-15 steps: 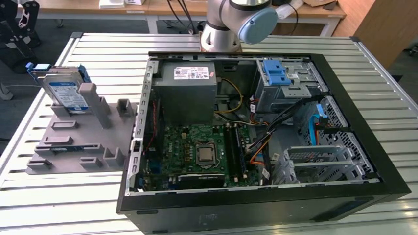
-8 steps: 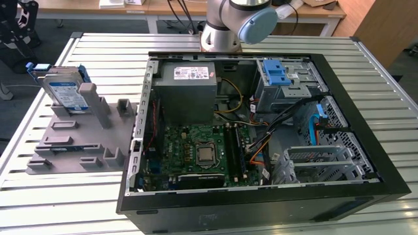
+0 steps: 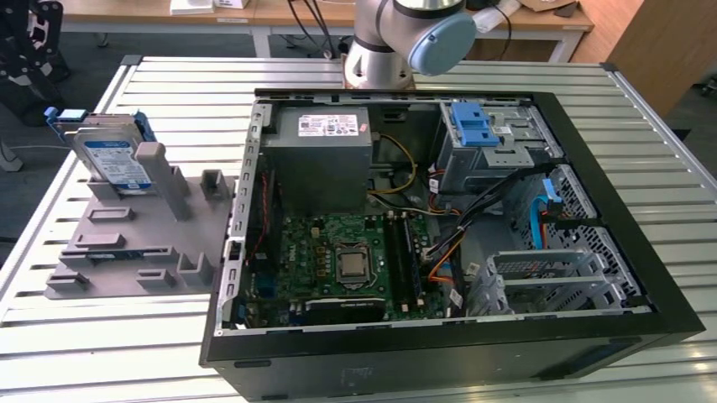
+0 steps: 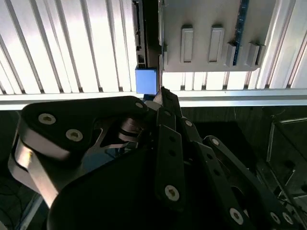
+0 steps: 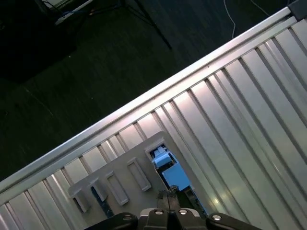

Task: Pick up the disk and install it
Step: 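Pick up the disk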

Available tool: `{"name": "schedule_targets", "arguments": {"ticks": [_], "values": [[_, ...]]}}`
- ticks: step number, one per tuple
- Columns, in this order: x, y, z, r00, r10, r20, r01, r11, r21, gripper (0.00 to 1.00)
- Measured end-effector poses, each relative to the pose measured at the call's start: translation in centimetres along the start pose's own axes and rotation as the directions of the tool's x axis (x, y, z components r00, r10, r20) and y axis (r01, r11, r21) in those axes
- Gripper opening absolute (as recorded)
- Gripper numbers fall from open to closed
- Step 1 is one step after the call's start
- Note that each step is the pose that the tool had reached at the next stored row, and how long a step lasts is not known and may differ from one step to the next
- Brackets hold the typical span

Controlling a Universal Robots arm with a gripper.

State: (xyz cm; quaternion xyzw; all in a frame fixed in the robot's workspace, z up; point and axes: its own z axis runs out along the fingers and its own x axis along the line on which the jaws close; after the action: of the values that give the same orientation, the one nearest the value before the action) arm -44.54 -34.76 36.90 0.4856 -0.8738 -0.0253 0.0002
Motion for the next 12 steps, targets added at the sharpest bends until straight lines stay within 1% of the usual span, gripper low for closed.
{"name": "schedule_targets", "arguments": {"ticks": [2, 4, 8, 10, 12], "values": [[0.0, 0.0, 0.07, 0.9994, -0.036, -0.0016, 0.036, 0.9994, -0.0009, 0.11], [0.0, -0.01, 0.13, 0.9974, -0.072, -0.0032, 0.072, 0.9974, -0.0019, 0.11], [0.01, -0.01, 0.22, 0.9901, -0.14, -0.006, 0.14, 0.9901, -0.0038, 0.11], [0.01, -0.01, 0.24, 0.9875, -0.158, -0.0068, 0.158, 0.9875, -0.0045, 0.11], [0.01, -0.01, 0.24, 0.9871, -0.16, -0.0069, 0.16, 0.9871, -0.0045, 0.11]]}}
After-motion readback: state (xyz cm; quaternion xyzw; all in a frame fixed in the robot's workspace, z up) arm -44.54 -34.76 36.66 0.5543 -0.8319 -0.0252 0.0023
